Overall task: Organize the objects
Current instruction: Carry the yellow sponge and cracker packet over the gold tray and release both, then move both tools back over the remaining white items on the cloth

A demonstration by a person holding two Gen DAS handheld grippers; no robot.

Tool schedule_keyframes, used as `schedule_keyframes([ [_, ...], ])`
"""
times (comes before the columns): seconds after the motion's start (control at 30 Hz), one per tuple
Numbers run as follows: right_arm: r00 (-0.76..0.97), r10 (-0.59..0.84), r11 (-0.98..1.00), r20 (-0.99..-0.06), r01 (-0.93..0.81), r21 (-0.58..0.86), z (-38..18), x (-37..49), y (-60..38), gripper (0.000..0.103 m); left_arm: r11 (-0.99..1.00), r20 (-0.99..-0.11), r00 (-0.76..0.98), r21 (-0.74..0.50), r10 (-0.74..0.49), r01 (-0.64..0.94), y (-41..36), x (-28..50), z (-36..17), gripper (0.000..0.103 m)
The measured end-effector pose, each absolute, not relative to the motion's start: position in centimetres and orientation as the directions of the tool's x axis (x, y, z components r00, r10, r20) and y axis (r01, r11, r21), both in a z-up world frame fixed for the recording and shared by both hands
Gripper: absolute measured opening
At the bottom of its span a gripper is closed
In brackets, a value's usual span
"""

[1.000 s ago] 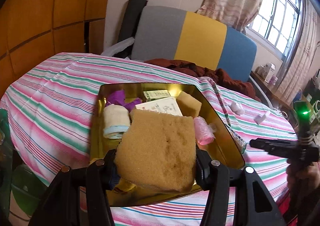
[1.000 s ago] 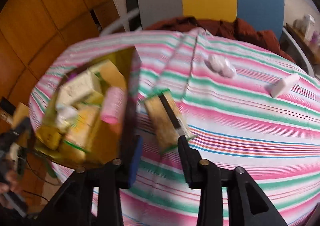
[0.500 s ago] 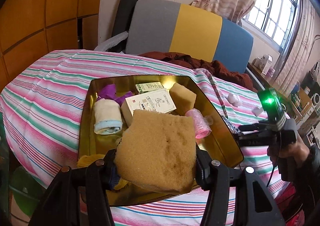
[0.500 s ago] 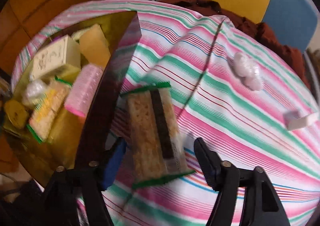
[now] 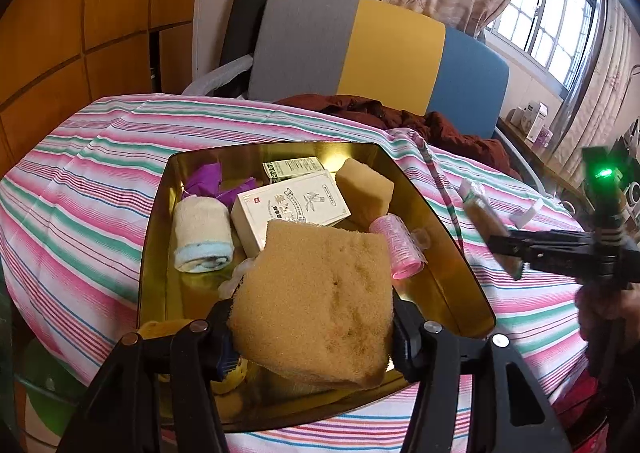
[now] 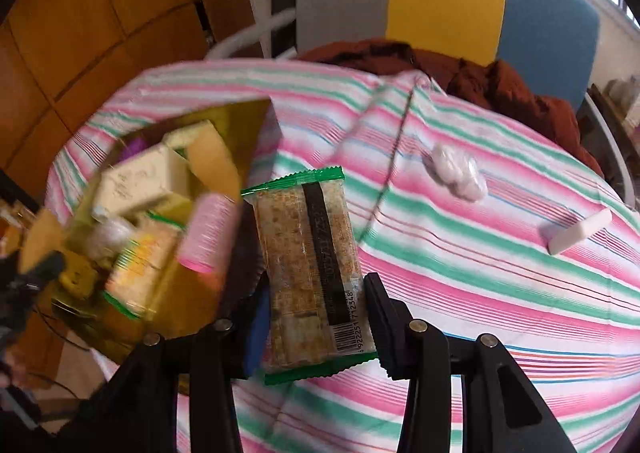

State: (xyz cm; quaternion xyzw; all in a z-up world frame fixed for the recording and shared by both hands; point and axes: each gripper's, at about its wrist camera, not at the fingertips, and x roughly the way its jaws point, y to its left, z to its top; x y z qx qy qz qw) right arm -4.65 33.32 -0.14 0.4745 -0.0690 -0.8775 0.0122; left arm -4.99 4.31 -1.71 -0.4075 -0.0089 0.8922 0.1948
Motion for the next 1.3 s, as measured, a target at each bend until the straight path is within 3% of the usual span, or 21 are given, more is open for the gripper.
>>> schedule_keyframes([
  [0.3, -0.559, -0.221, -0.975, -0.799, 0.100, 0.199, 0.8, -4.5, 26.5, 0.045, -0.936, -0.724, -0.606, -0.168, 0.330, -0.309, 4.1, -6.0, -1.8, 0.061],
  [0.4, -0.543, -0.245, -0.970, -0.803, 0.132, 0.207, 0.3, -4.8, 24.8, 0.045, -0.938, -0.728, -0.603, -0.174, 0.327, -0.299, 3.8, -6.1, -1.9, 0.064],
  [0.5, -0.521, -0.280, -0.960, -0.806, 0.166, 0.226, -0.5, -5.0, 23.1, 0.047, -0.942, -0.733, -0.601, -0.181, 0.320, -0.281, 3.5, -6.2, -2.0, 0.073],
  [0.57, -0.507, -0.293, -0.956, -0.810, 0.178, 0.234, -1.0, -5.2, 22.4, 0.055, -0.947, -0.731, -0.608, -0.181, 0.311, -0.267, 3.3, -6.0, -1.9, 0.081],
  [0.7, -0.508, -0.295, -0.955, -0.809, 0.184, 0.233, -1.2, -4.7, 21.8, 0.071, -0.960, -0.726, -0.634, -0.142, 0.266, -0.240, 2.9, -5.6, -1.4, 0.082],
  [0.97, -0.556, -0.249, -0.968, -0.793, 0.150, 0.200, -0.1, -3.3, 22.1, 0.076, -0.971, -0.713, -0.663, -0.112, 0.228, -0.213, 2.4, -4.9, -0.6, 0.083],
  [1.3, -0.655, -0.136, -0.990, -0.744, 0.061, 0.128, 2.1, -1.5, 22.9, 0.092, -0.970, -0.685, -0.694, -0.077, 0.220, -0.231, 2.8, -3.5, 0.9, 0.083],
])
